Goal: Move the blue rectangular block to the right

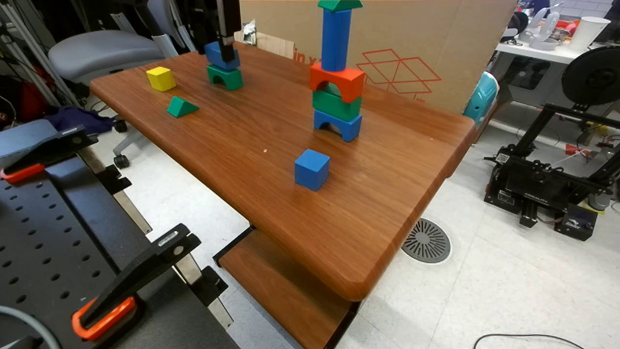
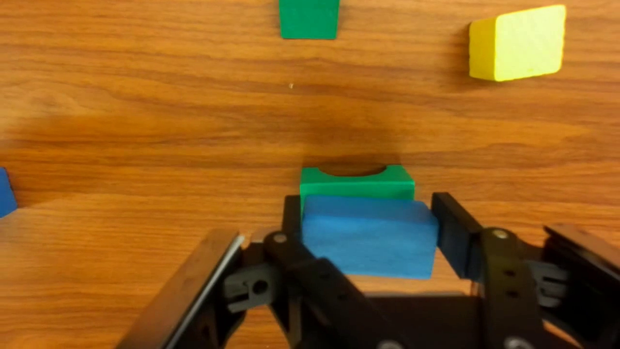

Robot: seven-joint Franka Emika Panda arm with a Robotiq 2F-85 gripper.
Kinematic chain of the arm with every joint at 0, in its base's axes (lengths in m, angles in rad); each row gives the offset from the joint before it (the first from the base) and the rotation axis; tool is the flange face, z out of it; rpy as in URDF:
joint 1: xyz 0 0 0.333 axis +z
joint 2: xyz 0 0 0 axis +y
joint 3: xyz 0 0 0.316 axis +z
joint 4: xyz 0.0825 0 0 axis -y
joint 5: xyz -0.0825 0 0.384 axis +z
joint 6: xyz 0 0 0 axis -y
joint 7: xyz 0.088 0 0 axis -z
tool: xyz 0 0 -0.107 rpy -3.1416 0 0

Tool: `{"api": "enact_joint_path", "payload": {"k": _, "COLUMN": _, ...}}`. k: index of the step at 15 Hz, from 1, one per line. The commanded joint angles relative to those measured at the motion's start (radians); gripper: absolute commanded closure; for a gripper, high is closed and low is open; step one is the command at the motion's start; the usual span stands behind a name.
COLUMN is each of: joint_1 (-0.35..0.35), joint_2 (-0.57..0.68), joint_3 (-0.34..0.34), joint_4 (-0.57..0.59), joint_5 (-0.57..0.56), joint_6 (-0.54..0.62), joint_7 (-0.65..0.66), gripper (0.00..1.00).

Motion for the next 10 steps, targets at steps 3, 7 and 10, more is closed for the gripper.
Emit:
{"api": "enact_joint_path", "payload": {"k": 3, "joint_1": 0.006, "joint_2": -0.03, "joint_3": -0.039, "joint_4": 0.052, "joint_5": 0.006, "joint_6": -0.093, "joint_7": -0.045, "gripper": 0.58}}
{"api": "enact_joint_path", "payload": {"k": 7, "joint_1": -0.002, "joint_2": 0.025, "joint_3": -0.068, "joint_4": 0.149, "joint_5": -0.017, "joint_6": -0.205, "joint_7": -0.078, "gripper": 0.58}}
{"api": "enact_joint_path", "payload": {"k": 10, "joint_1": -0.015, "joint_2": 0.081, "joint_3": -0.088, "joint_4": 0.231, "joint_5": -0.024, "joint_6": -0.285, "joint_7": -0.111, "gripper": 0.58}}
